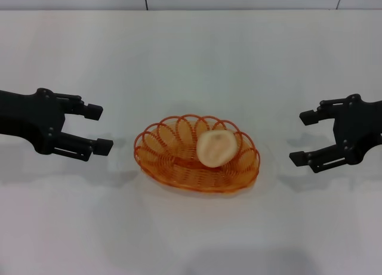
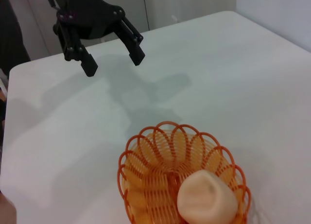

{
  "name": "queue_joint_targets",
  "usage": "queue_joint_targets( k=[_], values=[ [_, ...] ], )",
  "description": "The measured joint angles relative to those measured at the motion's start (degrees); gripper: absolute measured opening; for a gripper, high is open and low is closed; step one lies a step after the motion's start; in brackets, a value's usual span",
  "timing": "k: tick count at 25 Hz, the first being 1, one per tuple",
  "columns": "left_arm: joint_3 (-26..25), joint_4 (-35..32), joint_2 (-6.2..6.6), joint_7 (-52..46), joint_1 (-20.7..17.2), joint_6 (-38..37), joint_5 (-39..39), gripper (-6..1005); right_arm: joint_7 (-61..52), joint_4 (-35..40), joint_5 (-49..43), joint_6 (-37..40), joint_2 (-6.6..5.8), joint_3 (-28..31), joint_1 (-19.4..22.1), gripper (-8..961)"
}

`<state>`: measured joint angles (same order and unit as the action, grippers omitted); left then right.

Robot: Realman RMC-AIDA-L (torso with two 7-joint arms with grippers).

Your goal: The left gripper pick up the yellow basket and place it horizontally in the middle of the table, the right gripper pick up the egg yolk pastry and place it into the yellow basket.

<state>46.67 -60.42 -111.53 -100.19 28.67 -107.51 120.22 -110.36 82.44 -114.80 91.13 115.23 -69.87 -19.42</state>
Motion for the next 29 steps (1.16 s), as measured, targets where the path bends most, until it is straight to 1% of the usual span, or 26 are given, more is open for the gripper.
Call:
queue_joint_targets(
  k=[7,29],
  values=[
    [0.0,0.0,0.00,0.0,0.0,-0.1,-0.1,846,1.3,-1.3,0.3,-0.8,0.00,0.0,0.0,868],
    [0.0,0.0,-0.09,-0.3,0.2,-0.5,-0.1,845,1.2,-0.9,1.0,-0.8,0.00,0.0,-0.4,868]
  ],
)
